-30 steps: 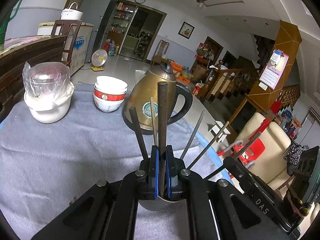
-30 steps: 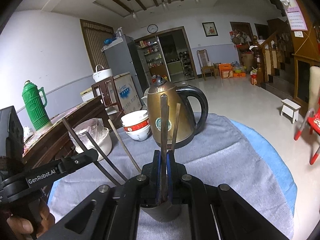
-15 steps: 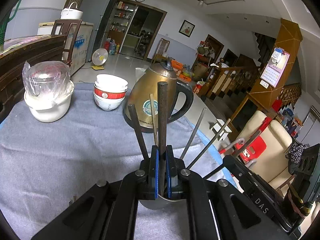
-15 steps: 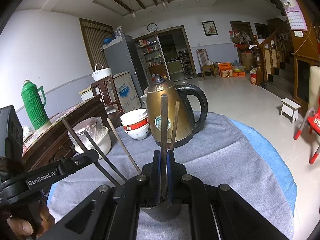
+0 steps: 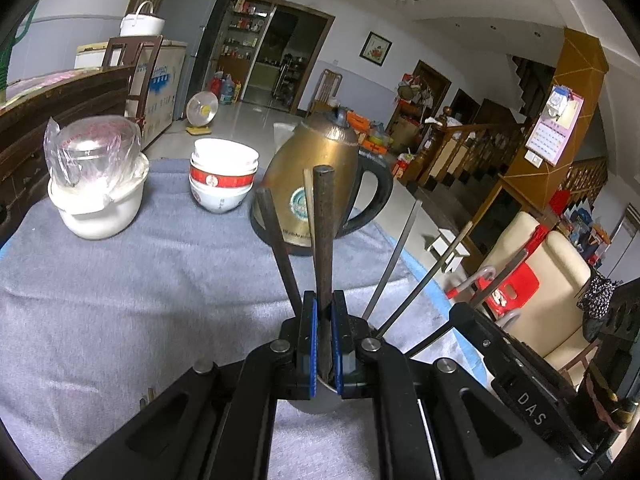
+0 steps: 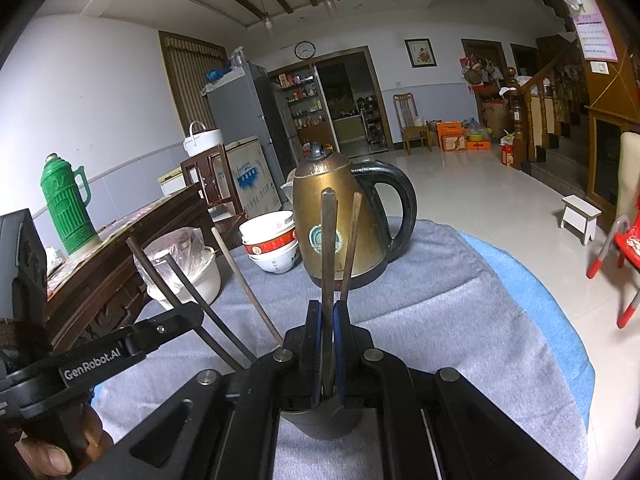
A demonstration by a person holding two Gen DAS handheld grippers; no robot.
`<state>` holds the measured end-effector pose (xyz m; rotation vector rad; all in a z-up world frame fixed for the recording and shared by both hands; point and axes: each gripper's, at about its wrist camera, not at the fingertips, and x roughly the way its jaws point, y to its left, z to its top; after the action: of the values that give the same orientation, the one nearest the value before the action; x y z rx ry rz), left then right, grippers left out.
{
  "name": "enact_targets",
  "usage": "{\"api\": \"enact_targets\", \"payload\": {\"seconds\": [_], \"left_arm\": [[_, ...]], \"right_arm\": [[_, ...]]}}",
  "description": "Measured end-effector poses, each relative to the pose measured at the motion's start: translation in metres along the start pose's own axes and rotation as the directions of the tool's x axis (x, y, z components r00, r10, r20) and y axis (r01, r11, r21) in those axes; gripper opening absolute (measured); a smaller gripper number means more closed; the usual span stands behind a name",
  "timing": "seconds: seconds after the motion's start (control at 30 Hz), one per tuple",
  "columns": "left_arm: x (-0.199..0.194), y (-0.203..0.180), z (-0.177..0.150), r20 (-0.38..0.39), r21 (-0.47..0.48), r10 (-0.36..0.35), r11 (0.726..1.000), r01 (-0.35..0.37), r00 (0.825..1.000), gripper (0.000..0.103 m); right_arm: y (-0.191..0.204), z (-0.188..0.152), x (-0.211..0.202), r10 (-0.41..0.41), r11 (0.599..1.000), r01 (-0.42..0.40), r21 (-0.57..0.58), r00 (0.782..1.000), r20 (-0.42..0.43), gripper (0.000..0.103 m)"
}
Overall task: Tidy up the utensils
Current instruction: 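Open both grippers to release the chopsticks into the holder, then move both open grippers back to the last chopsticks on the cloth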
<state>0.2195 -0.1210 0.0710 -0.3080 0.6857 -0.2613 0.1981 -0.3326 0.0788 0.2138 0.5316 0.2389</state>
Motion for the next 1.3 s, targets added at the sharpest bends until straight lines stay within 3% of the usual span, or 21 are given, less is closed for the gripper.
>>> {"api": "enact_targets", "payload": {"seconds": [0.13,0.2,0.23,0.27,0.33,0.37,0.4,0.43,0.6,0.7,0.77,0.93,1.0,1.1,1.3], "left_arm": [[-0.002,0.006,-0.001,-0.024,-0.023,0.02,1.0,-0.021,1.0,0.008],[-0.014,0.007,0.003,-0.007,-0.023,0.055,0.998,-0.055,0.998,0.025],[-0.023,0.007,0.005,0.015,-0.023,0.064,0.998,-0.064,0.998,0.047],[-0.031,0.008,0.006,0.04,-0.025,0.069,0.997,-0.068,0.997,0.06],[-0.059,0.012,0.008,0.114,-0.027,0.077,0.997,-0.075,0.99,0.062],[-0.07,0.015,0.009,0.13,-0.023,0.082,0.997,-0.079,0.988,0.064],[-0.079,0.018,0.008,0.14,-0.022,0.084,0.996,-0.081,0.987,0.065],[-0.091,0.023,0.007,0.157,-0.024,0.09,0.996,-0.087,0.984,0.067],[-0.134,0.067,-0.02,0.196,-0.074,0.188,0.981,-0.177,0.962,0.084],[-0.134,0.1,-0.048,0.123,-0.11,0.27,0.96,-0.258,0.955,0.085],[-0.127,0.125,-0.072,0.031,-0.131,0.326,0.938,-0.32,0.945,0.085],[-0.112,0.162,-0.121,-0.138,-0.173,0.376,0.902,-0.396,0.916,0.085],[-0.11,0.171,-0.136,-0.179,-0.181,0.385,0.892,-0.414,0.906,0.085],[-0.108,0.177,-0.149,-0.21,-0.185,0.381,0.889,-0.419,0.9,0.085],[-0.105,0.182,-0.156,-0.228,-0.19,0.358,0.895,-0.402,0.905,0.085]], "right_arm": [[-0.005,0.001,0.006,-0.009,1.0,0.01,0.02,0.999,-0.037,0.008],[-0.005,0.003,0.004,-0.037,0.999,0.038,0.017,0.998,-0.05,0.009],[-0.005,0.005,0.001,-0.057,0.998,0.057,0.014,0.997,-0.046,0.01],[-0.005,0.006,-0.005,-0.075,0.997,0.076,0.015,0.997,-0.035,0.014],[-0.006,0.008,-0.017,-0.086,0.996,0.086,0.03,0.996,-0.01,0.025],[-0.007,0.009,-0.024,-0.093,0.995,0.093,0.039,0.996,0.004,0.042],[-0.007,0.009,-0.033,-0.09,0.995,0.089,0.048,0.996,0.025,0.067],[-0.007,0.008,-0.039,-0.087,0.995,0.085,0.05,0.995,0.04,0.073],[-0.002,-0.012,-0.071,-0.06,0.998,0.058,0.037,0.998,0.036,0.073],[0.003,-0.04,-0.066,-0.021,1.0,0.022,0.02,0.997,-0.074,0.073],[0.007,-0.067,-0.054,0.017,1.0,-0.014,0.017,0.984,-0.177,0.073],[0.03,-0.126,-0.018,0.089,0.996,-0.089,0.02,0.908,-0.408,0.072],[0.041,-0.136,-0.007,0.117,0.992,-0.123,0.016,0.88,-0.46,0.071],[0.064,-0.141,0.011,0.146,0.986,-0.167,0.006,0.843,-0.518,0.043],[0.113,-0.138,0.045,0.183,0.972,-0.236,-0.018,0.799,-0.573,0.04]]}}
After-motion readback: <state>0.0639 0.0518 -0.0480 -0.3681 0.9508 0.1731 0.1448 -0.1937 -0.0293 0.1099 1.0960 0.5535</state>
